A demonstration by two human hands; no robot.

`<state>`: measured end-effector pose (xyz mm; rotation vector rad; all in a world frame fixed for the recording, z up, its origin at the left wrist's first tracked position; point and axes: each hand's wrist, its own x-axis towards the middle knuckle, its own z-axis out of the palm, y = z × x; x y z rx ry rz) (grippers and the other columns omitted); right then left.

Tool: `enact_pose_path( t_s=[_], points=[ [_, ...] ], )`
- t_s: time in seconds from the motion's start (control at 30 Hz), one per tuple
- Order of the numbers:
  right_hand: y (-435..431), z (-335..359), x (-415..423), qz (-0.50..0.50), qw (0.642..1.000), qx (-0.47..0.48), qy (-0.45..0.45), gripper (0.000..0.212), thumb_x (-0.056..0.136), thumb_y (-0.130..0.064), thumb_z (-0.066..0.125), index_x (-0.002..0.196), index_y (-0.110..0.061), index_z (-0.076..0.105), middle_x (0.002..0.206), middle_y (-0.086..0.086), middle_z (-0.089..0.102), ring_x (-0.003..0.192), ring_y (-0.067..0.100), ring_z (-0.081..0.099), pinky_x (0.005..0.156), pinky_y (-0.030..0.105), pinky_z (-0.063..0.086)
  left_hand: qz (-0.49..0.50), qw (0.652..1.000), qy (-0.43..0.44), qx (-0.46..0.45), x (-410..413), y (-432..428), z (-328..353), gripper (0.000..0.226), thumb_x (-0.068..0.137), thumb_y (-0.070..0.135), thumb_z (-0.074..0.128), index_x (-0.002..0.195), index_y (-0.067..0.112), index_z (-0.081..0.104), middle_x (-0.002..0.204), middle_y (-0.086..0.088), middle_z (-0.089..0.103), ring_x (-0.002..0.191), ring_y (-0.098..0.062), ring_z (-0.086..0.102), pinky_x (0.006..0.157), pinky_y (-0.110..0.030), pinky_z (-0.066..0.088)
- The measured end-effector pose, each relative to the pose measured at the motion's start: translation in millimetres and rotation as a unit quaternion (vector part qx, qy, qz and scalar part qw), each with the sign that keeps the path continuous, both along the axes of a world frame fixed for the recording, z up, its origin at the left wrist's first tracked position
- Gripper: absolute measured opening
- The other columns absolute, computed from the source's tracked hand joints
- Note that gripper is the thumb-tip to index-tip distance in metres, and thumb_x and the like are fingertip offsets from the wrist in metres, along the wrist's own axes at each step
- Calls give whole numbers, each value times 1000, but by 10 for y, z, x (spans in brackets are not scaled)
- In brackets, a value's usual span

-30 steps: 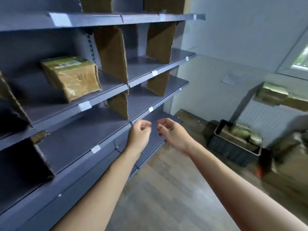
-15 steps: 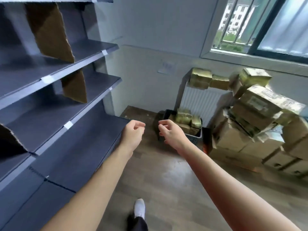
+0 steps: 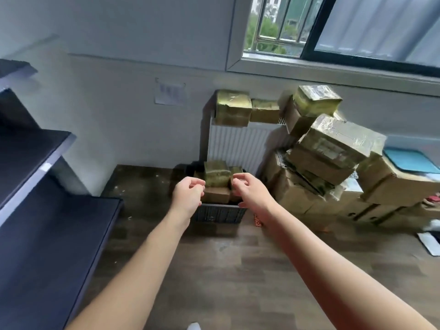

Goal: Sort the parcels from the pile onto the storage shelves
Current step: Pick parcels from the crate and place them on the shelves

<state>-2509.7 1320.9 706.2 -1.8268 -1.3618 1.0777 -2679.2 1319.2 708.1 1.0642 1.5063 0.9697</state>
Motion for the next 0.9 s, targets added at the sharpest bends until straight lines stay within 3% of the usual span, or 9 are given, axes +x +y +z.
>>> enact_pose_path(
  t_s=[0.3, 0.53, 0.63, 0.8, 0.9],
  points=[
    [1521, -528, 718, -27, 999, -36, 22, 34, 98, -37, 50, 128, -25, 57, 112, 2, 65, 108, 19, 63, 97, 48, 52, -15, 999, 28, -35, 577, 1628, -351, 22, 95, 3, 44, 92, 16, 62, 103, -8, 64, 88, -14, 58, 64, -24, 48],
    [3065, -1208, 1279, -25, 995, -92, 34, 35, 98, -36, 49, 129, -23, 57, 118, -2, 61, 111, 20, 62, 95, 49, 53, 14, 994, 70, -85, 1057, 3001, -786, 22, 96, 4, 43, 98, 16, 62, 104, -8, 64, 93, -16, 59, 70, -26, 51],
    [3572, -1523, 1442, -5, 991, -129, 28, 36, 97, -36, 49, 129, -22, 57, 113, 0, 62, 104, 20, 61, 91, 40, 52, 31, 989, 71, -122, 1188, 3524, -1104, 22, 95, 4, 44, 96, 18, 61, 105, -8, 64, 93, -15, 60, 70, -27, 52],
    [4220, -2163, 1548, -13, 985, -169, 26, 35, 96, -33, 53, 128, -20, 59, 113, 1, 64, 109, 21, 61, 100, 45, 50, 40, 979, 77, -183, 1368, 4204, -1814, 20, 96, 6, 46, 97, 18, 61, 103, -7, 64, 94, -16, 62, 77, -30, 55],
    [4488, -2696, 1565, -3, 983, -184, -2, 37, 98, -34, 53, 131, -18, 57, 114, -3, 61, 111, 19, 59, 101, 35, 46, 24, 976, 82, -200, 1431, 4575, -2400, 19, 97, 8, 46, 105, 17, 61, 103, -5, 62, 91, -14, 60, 73, -28, 54]
  ],
)
